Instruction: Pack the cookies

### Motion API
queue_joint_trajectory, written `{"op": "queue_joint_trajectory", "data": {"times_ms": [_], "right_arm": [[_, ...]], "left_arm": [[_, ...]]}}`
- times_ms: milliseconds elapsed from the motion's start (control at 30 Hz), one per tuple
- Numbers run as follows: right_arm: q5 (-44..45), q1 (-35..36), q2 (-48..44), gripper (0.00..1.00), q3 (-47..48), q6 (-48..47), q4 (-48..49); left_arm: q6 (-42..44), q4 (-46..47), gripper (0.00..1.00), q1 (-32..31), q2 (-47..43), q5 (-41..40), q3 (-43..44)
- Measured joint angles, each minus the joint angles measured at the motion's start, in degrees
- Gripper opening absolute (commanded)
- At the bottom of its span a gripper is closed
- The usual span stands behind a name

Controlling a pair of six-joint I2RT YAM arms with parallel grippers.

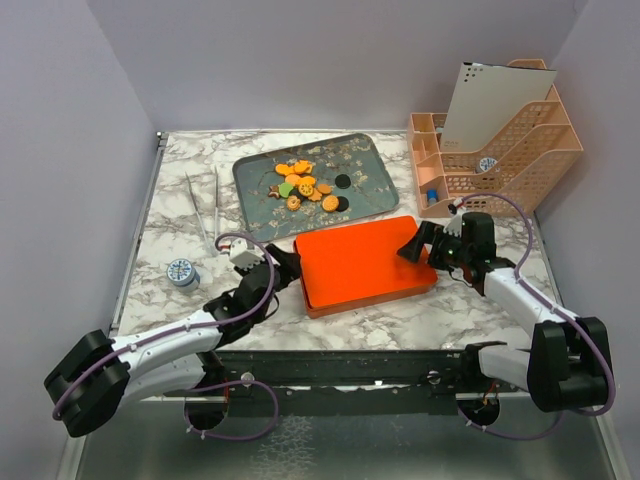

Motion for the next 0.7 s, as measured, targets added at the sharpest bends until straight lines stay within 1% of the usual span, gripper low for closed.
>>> {"op": "queue_joint_trajectory", "data": {"times_ms": [133, 233, 333, 433, 600, 700], "right_arm": [[0.1, 0.6, 0.3, 0.99, 0.6, 0.0, -0.5], [0.3, 1.7, 0.3, 0.99, 1.4, -0.1, -1.2], [0.7, 2.5, 0.3, 0.99, 2.5, -0.1, -2.2], [1.3, 3.2, 0.2, 0.99, 3.4, -0.2, -3.1], [3.3, 4.3, 0.2, 0.99, 4.3, -0.5, -4.5], [5.0, 5.0, 0.2, 0.99, 4.7, -0.6, -5.2]], "left_arm": [[-0.7, 0.2, 0.72, 0.6, 1.0, 4.4, -0.6], [-1.8, 1.6, 0.72, 0.6, 3.9, 8.2, -0.9], [-2.6, 2.7, 0.68, 0.6, 6.6, 11.7, -0.9], [-3.3, 3.7, 0.62, 0.6, 7.3, 13.7, -0.9], [-5.0, 5.2, 0.47, 1.1, 7.3, 15.0, -1.8], [-5.9, 6.2, 0.41, 1.2, 7.0, 15.3, -2.5]]}}
